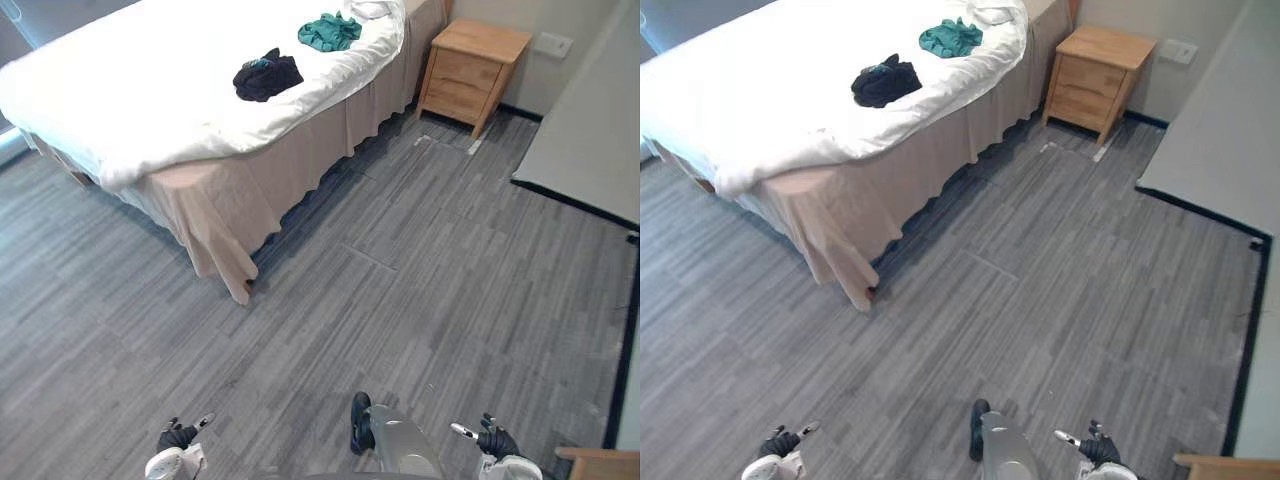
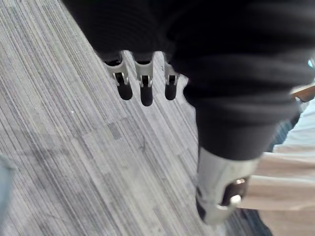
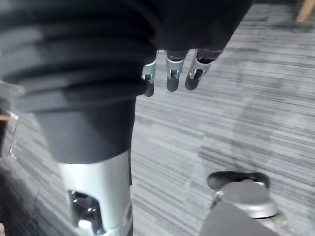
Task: Tidy the bed and pick cloth on bed and put in laundry
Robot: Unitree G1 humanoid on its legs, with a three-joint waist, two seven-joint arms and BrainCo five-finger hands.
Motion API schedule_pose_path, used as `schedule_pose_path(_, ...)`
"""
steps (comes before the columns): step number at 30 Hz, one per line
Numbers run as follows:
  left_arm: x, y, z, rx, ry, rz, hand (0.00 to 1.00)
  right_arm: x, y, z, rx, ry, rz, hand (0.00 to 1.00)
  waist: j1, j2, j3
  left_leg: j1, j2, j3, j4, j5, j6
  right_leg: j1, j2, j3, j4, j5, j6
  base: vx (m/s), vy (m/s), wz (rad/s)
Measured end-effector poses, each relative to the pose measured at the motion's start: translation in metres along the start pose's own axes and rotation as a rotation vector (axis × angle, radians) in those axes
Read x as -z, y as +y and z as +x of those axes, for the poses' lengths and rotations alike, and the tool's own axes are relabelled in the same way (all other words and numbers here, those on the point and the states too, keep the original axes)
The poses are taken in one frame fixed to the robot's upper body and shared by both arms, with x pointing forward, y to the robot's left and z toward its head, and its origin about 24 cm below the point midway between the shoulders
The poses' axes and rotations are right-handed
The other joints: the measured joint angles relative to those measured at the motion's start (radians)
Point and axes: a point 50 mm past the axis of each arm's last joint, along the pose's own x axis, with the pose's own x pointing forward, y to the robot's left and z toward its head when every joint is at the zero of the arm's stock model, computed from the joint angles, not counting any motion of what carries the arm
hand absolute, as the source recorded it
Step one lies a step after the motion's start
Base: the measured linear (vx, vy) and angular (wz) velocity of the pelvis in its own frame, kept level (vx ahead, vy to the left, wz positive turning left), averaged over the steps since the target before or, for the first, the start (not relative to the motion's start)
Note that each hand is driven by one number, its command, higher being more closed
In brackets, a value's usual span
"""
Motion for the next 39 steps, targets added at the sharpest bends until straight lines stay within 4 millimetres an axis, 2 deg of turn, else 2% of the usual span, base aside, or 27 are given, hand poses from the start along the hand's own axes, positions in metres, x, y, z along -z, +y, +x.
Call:
schedule_pose_path(2,0.013,-0.005,-0.005,0.004,0.035,-0.044,0.00,-0.020,-0.005,0.003,0.003,-0.072,-0.020,0.00,0.020,-0.003,0.001,-0.033,-0.066,0.234,-0.428,0.104,0.050,0.102,0.008,0.015,-0.098,-0.015,0.013,0.75,-0.109,-0.26)
schedule_pose_path(4,0.019,-0.005,-0.007,0.002,0.051,-0.056,0.00,-0.026,-0.009,0.003,0.009,-0.096,-0.029,0.00,0.020,0.003,-0.001,-0.021,-0.122,0.348,-0.618,0.163,0.097,0.185,0.028,0.005,-0.138,-0.035,0.038,0.71,-0.002,0.11)
schedule_pose_path(5,0.021,-0.004,-0.008,-0.005,0.055,-0.060,0.00,-0.026,-0.010,0.003,0.010,-0.091,-0.030,0.00,0.021,0.006,-0.003,-0.013,-0.153,0.407,-0.691,0.177,0.143,0.242,0.048,-0.001,-0.153,-0.052,0.064,0.77,0.040,0.19)
schedule_pose_path(6,0.022,-0.002,-0.009,-0.016,0.056,-0.069,0.00,-0.025,-0.009,0.003,0.007,-0.086,-0.032,0.00,0.023,0.007,-0.004,-0.004,-0.171,0.431,-0.723,0.168,0.163,0.280,0.065,-0.001,-0.156,-0.069,0.072,0.79,0.069,0.15)
schedule_pose_path(7,0.024,0.001,-0.009,-0.030,0.063,-0.078,0.00,-0.022,-0.008,0.002,-0.006,-0.073,-0.051,0.00,0.032,0.019,-0.024,-0.003,-0.191,0.422,-0.744,0.181,0.267,0.318,0.094,0.004,-0.150,-0.101,0.086,0.78,0.035,0.13)
schedule_pose_path(8,0.021,0.002,-0.008,-0.040,0.060,-0.084,0.00,-0.018,0.000,0.003,-0.032,-0.058,-0.051,0.00,0.040,-0.028,-0.041,-0.004,-0.219,0.413,-0.720,0.258,0.324,0.305,0.064,-0.003,-0.090,-0.139,0.090,0.90,0.045,0.49)
schedule_pose_path(9,0.019,-0.008,-0.006,-0.018,0.062,-0.084,0.00,-0.020,0.004,0.004,-0.050,-0.059,-0.067,0.00,0.023,-0.052,-0.054,0.004,-0.249,0.419,-0.717,0.256,0.332,0.235,0.025,-0.041,0.078,-0.158,0.126,0.73,0.046,0.63)
schedule_pose_path(10,0.018,-0.012,-0.006,-0.005,0.062,-0.080,0.00,-0.019,0.005,0.005,-0.055,-0.052,-0.072,0.00,0.022,-0.058,-0.054,0.015,-0.262,0.406,-0.720,0.250,0.335,0.184,0.005,-0.056,0.207,-0.158,0.146,0.70,0.112,0.77)
schedule_pose_path(11,0.016,-0.015,-0.004,0.006,0.065,-0.066,0.00,-0.016,0.011,0.007,-0.071,-0.032,-0.102,0.00,0.019,-0.068,-0.051,0.040,-0.279,0.353,-0.705,0.221,0.328,0.067,-0.058,-0.079,0.487,-0.117,0.253,0.68,0.134,0.76)
schedule_pose_path(12,0.013,-0.016,-0.003,0.014,0.062,-0.030,0.00,-0.014,0.016,0.008,-0.090,-0.018,-0.119,0.00,0.012,-0.068,-0.048,0.081,-0.294,0.307,-0.676,0.180,0.319,0.004,-0.111,-0.109,0.681,-0.135,0.240,0.67,0.125,0.84)
schedule_pose_path(14,0.011,-0.016,-0.002,0.024,0.058,0.025,0.00,-0.008,0.027,0.007,-0.131,-0.002,-0.163,0.00,0.008,-0.045,-0.034,0.209,-0.294,0.215,-0.666,0.130,0.286,-0.038,-0.145,-0.100,0.753,-0.195,0.233,0.58,0.073,1.08)
schedule_pose_path(16,0.001,-0.018,0.002,0.044,0.028,0.078,0.00,-0.007,0.042,0.006,-0.181,-0.014,-0.204,0.00,-0.013,-0.012,-0.025,0.339,-0.271,0.083,-0.708,0.108,0.248,-0.101,-0.130,-0.056,0.634,-0.224,0.218,0.68,-0.058,1.69)
schedule_pose_path(18,-0.012,-0.026,0.006,0.068,-0.008,0.104,0.00,-0.008,0.048,0.005,-0.190,-0.029,-0.193,0.00,-0.023,0.000,-0.023,0.381,-0.249,-0.032,-0.736,0.090,0.222,-0.197,-0.099,0.053,0.464,-0.202,0.243,0.51,-0.165,1.87)
schedule_pose_path(19,-0.019,-0.029,0.008,0.077,-0.027,0.121,0.00,-0.004,0.053,0.003,-0.193,-0.022,-0.173,0.00,-0.028,-0.005,-0.026,0.385,-0.250,-0.100,-0.748,0.078,0.195,-0.235,-0.094,0.147,0.278,-0.138,0.291,0.39,-0.200,1.91)
schedule_pose_path(20,-0.026,-0.028,0.010,0.074,-0.046,0.140,0.00,0.001,0.061,0.002,-0.205,0.000,-0.148,0.00,-0.029,-0.043,-0.026,0.408,-0.260,-0.149,-0.749,0.065,0.168,-0.257,-0.112,0.213,0.143,-0.044,0.312,0.41,-0.222,1.63)
schedule_pose_path(21,-0.026,-0.028,0.010,0.070,-0.046,0.142,0.00,0.005,0.065,0.001,-0.213,0.019,-0.138,0.00,-0.028,-0.065,-0.026,0.422,-0.265,-0.169,-0.743,0.055,0.155,-0.263,-0.117,0.233,0.103,0.002,0.308,0.61,-0.380,1.47)
schedule_pose_path(22,-0.025,-0.020,0.009,0.036,-0.043,0.147,0.00,0.014,0.072,-0.003,-0.231,0.052,-0.134,0.00,-0.019,-0.103,-0.030,0.429,-0.276,-0.215,-0.688,0.010,0.134,-0.259,-0.122,0.259,0.017,0.100,0.262,0.55,-0.368,0.97)
schedule_pose_path(23,-0.024,-0.018,0.009,0.032,-0.042,0.146,0.00,0.016,0.073,-0.004,-0.231,0.060,-0.130,0.00,-0.019,-0.119,-0.032,0.422,-0.283,-0.219,-0.655,-0.015,0.119,-0.256,-0.128,0.262,-0.001,0.137,0.243,0.55,-0.377,1.19)
schedule_pose_path(24,-0.023,-0.018,0.009,0.033,-0.042,0.139,0.00,0.018,0.071,-0.004,-0.221,0.072,-0.128,0.00,-0.022,-0.133,-0.031,0.405,-0.289,-0.218,-0.592,-0.063,0.104,-0.253,-0.144,0.260,0.015,0.228,0.186,0.37,-0.258,0.87)
schedule_pose_path(25,-0.015,-0.031,0.006,0.063,-0.022,0.102,0.00,0.017,0.059,-0.001,-0.183,0.088,-0.132,0.00,-0.019,-0.080,-0.020,0.391,-0.238,-0.212,-0.523,-0.091,0.075,-0.243,-0.114,0.215,0.049,0.205,0.165,0.43,-0.259,0.97)
schedule_pose_path(27,-0.006,-0.039,0.002,0.087,-0.005,0.081,0.00,0.011,0.048,0.002,-0.148,0.083,-0.145,0.00,-0.020,-0.024,-0.019,0.355,-0.184,-0.178,-0.419,-0.121,0.014,-0.188,-0.096,0.173,-0.005,0.184,0.143,0.43,-0.209,0.72)
schedule_pose_path(28,-0.001,-0.039,0.000,0.087,0.015,0.066,0.00,0.004,0.046,0.005,-0.132,0.077,-0.150,0.00,-0.017,-0.010,-0.007,0.309,-0.143,-0.112,-0.303,-0.128,-0.039,-0.123,-0.095,0.153,-0.055,0.175,0.128,0.38,-0.177,0.51)
schedule_pose_path(29,0.005,-0.035,-0.001,0.079,0.029,0.068,0.00,0.004,0.045,0.005,-0.124,0.078,-0.146,0.00,-0.016,-0.015,-0.008,0.312,-0.116,-0.061,-0.303,-0.134,-0.024,-0.085,-0.103,0.135,-0.071,0.167,0.116,0.29,-0.137,0.44)
schedule_pose_path(32,0.009,-0.033,-0.003,0.081,0.039,0.074,0.00,0.002,0.040,0.006,-0.083,0.077,-0.104,0.00,-0.016,-0.027,-0.012,0.306,-0.067,0.000,-0.406,-0.125,-0.009,-0.045,-0.130,0.119,-0.085,0.160,0.110,0.20,-0.043,0.24)
schedule_pose_path(33,0.011,-0.033,-0.004,0.081,0.043,0.084,0.00,0.002,0.034,0.006,-0.039,0.080,-0.067,0.00,-0.018,-0.024,-0.019,0.314,-0.044,0.026,-0.576,-0.021,-0.017,-0.041,-0.144,0.105,-0.085,0.148,0.129,0.22,0.023,0.05)
schedule_pose_path(34,0.014,-0.030,-0.004,0.070,0.051,0.091,0.00,0.004,0.030,0.006,-0.013,0.095,-0.034,0.00,-0.019,-0.013,-0.028,0.328,-0.030,0.040,-0.633,0.098,-0.074,-0.035,-0.148,0.105,-0.084,0.125,0.161,0.21,0.050,-0.05)
schedule_pose_path(39,0.004,-0.010,-0.001,-0.001,0.015,0.143,0.00,0.038,0.029,-0.006,0.003,0.239,0.026,0.00,-0.025,-0.058,-0.077,0.403,-0.113,0.059,-0.802,0.153,-0.048,-0.041,-0.203,0.110,-0.080,0.104,0.194,0.11,0.118,-0.01)
